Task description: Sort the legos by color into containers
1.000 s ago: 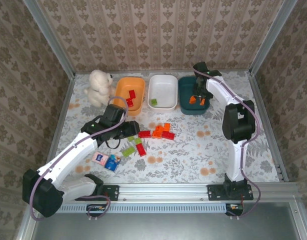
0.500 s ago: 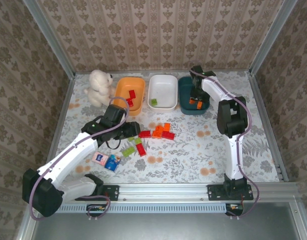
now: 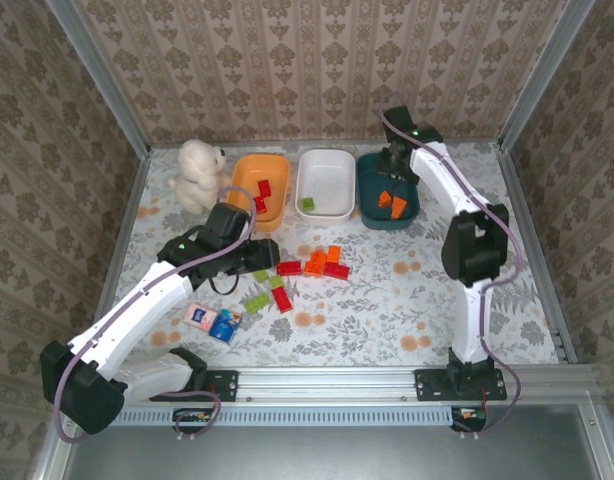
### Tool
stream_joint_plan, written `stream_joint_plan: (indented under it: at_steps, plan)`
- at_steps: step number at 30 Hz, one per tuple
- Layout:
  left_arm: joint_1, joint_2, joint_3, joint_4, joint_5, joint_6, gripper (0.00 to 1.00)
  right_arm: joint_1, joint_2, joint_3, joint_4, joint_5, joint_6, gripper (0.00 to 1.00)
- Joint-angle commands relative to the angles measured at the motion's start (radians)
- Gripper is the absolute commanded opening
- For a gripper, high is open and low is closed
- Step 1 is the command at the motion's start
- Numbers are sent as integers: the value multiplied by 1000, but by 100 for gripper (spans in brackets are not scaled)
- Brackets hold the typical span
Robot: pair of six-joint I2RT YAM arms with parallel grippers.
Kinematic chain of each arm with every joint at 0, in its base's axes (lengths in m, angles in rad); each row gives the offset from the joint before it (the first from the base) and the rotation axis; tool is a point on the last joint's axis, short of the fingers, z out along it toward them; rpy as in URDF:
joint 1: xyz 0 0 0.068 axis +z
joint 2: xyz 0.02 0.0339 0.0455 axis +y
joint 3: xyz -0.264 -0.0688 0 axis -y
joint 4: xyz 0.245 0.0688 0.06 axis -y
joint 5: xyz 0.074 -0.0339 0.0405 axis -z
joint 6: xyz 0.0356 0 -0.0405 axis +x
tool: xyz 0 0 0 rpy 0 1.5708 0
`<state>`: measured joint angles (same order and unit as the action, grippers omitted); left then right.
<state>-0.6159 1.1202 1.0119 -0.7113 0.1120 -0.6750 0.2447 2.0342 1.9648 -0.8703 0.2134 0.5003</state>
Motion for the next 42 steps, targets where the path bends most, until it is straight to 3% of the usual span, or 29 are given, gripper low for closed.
stream_joint_plan:
  at_steps: [1, 8, 14, 19, 27, 35, 42]
  plan:
    - [-10, 42, 75, -31, -7, 62, 62, 78, -281, -161, 155, 11, -62, 63]
    - [-52, 171, 200, -13, -27, 3, 62, 202, -763, -684, 399, -93, -51, 65]
    - [-180, 365, 306, 9, -60, -34, 63, 254, -1075, -957, 283, -203, 34, 65]
    - [-220, 468, 361, -46, -149, -136, 62, 264, -1239, -1033, 193, -273, 28, 67]
    - [-202, 462, 301, -251, -284, -225, 60, 265, -1260, -1045, 180, -371, 35, 67]
    - [-98, 323, 33, -170, -181, -293, 62, 265, -1209, -1063, 215, -421, 37, 67]
    - [-32, 338, -19, -146, -130, -264, 59, 265, -1148, -1051, 249, -437, 35, 67]
